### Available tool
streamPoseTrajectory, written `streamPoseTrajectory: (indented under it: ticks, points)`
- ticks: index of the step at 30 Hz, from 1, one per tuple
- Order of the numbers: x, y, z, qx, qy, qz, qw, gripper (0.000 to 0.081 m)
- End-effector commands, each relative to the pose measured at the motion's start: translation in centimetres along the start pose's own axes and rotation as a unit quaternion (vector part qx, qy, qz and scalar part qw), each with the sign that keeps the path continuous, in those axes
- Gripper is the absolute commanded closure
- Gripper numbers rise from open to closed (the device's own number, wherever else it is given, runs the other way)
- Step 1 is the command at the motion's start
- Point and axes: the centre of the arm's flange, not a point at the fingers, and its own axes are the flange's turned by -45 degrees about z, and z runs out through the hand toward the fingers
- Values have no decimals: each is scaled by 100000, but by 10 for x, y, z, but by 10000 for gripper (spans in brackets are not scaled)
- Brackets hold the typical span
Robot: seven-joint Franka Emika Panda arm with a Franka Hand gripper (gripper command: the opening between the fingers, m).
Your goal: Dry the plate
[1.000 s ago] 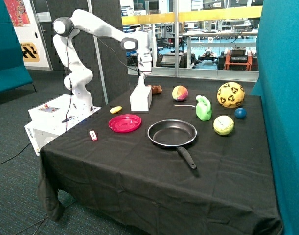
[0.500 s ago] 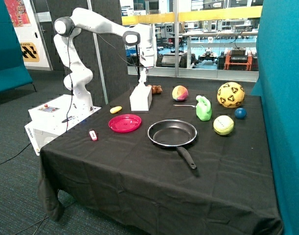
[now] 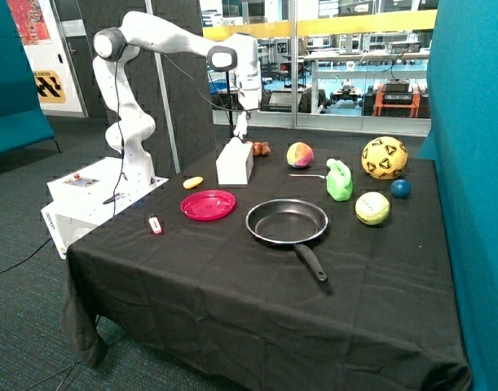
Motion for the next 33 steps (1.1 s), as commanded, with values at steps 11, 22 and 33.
streamPoseTrajectory:
  ticks: [11,22,33]
  points:
    - [-23,80,1,-68,-82,7930,99685,808]
    - [-55,127,13,-71,-79,12440,99223,808]
    - [-93,174,25,-75,-75,17188,98512,808]
